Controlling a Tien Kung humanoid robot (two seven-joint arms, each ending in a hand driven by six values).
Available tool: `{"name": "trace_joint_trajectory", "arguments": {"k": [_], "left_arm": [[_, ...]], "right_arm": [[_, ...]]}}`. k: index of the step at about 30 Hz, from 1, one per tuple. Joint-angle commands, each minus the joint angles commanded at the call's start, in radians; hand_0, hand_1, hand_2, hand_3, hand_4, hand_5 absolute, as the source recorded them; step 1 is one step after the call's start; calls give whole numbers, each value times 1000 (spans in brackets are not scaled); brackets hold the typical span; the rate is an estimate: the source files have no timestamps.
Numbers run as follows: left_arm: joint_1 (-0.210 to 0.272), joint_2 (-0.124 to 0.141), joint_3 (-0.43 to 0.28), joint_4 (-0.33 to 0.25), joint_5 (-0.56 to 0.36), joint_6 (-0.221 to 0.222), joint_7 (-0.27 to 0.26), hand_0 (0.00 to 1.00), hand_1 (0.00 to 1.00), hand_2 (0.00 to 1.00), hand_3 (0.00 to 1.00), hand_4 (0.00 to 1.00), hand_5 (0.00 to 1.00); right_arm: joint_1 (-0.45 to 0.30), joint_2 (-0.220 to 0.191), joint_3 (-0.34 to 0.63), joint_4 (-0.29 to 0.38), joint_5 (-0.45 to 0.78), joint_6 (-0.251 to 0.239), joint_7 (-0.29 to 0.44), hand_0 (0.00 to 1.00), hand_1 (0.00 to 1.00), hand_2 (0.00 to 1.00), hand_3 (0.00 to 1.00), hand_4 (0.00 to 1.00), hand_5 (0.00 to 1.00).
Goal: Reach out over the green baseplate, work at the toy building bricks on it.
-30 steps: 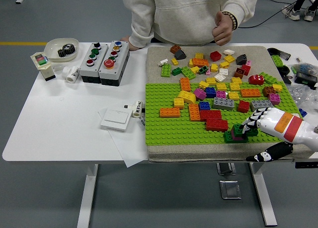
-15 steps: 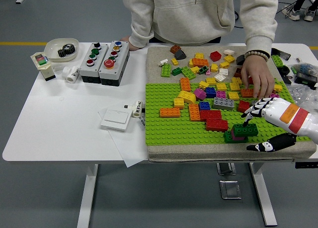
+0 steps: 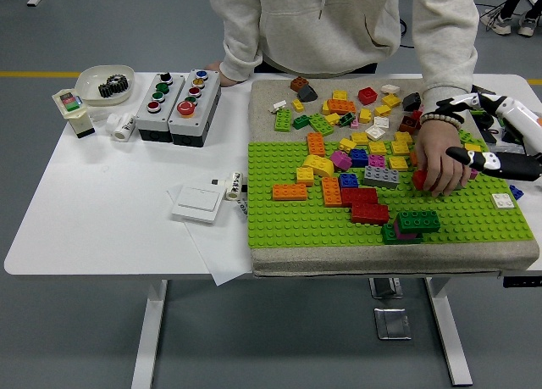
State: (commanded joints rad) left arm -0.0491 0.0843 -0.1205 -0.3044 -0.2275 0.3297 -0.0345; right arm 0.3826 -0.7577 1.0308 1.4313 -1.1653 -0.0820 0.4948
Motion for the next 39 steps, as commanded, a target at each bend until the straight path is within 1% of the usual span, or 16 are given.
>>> {"name": "trace_joint_trajectory", "arguments": {"k": [1, 2, 5, 7, 8, 27, 39], "left_arm": [[0, 0, 1, 0, -2, 0, 0, 629, 732, 714, 562, 600, 609], [0, 0, 2, 0, -3, 0, -1, 628, 729, 714, 561, 600, 610], [0, 0, 2, 1, -6, -1, -1, 628, 729, 714, 561, 600, 610], [-1, 0, 2, 1, -5, -2, 0, 628, 729, 714, 561, 600, 610], [-1, 0, 3, 1, -6, -3, 1, 627, 729, 716, 562, 600, 610], [-4, -3, 11, 0, -22, -4, -1, 629, 728, 716, 561, 599, 609], [-4, -5, 16, 1, -32, -4, -3, 631, 728, 715, 561, 599, 610]], "right_arm": [[-1, 1, 9, -4, 45, 4, -4, 795, 751, 792, 793, 968, 678], [-2, 1, 12, -6, 85, 5, -5, 814, 771, 809, 830, 974, 680], [-6, 3, 16, -15, 213, 3, -7, 814, 771, 809, 830, 974, 680], [-8, 5, 15, -20, 248, 2, -9, 814, 771, 809, 830, 974, 680], [-9, 6, 13, -23, 249, 2, -9, 833, 779, 820, 839, 976, 680], [-1, 13, 4, -39, 248, -9, -14, 838, 789, 820, 842, 997, 707], [1, 10, -8, -42, 235, -21, -26, 837, 788, 811, 836, 993, 703]]}}
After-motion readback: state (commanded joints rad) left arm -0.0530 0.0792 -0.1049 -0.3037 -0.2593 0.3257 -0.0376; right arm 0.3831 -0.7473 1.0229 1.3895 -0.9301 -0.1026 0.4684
